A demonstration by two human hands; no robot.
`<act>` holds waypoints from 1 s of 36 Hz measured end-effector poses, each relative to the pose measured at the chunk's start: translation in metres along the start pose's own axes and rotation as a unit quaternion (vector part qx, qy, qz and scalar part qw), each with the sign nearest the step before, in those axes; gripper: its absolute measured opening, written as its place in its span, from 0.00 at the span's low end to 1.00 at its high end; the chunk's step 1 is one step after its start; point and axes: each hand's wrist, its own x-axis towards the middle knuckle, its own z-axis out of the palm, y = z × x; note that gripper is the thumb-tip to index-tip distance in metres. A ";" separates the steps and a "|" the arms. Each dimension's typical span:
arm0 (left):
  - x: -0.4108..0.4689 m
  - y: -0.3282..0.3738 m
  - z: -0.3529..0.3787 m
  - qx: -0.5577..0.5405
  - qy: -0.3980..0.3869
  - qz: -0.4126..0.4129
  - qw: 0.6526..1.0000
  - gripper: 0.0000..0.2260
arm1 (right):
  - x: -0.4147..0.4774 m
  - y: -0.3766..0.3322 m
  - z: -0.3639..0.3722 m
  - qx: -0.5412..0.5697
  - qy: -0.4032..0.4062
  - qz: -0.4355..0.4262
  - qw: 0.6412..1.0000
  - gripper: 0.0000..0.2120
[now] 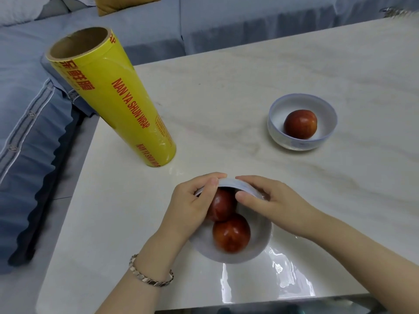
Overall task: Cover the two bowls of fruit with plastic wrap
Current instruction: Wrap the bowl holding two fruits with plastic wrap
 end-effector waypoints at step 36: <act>0.012 0.007 0.015 -0.042 0.008 -0.106 0.993 0.10 | 0.001 0.007 -0.035 0.163 0.061 0.058 0.983 0.08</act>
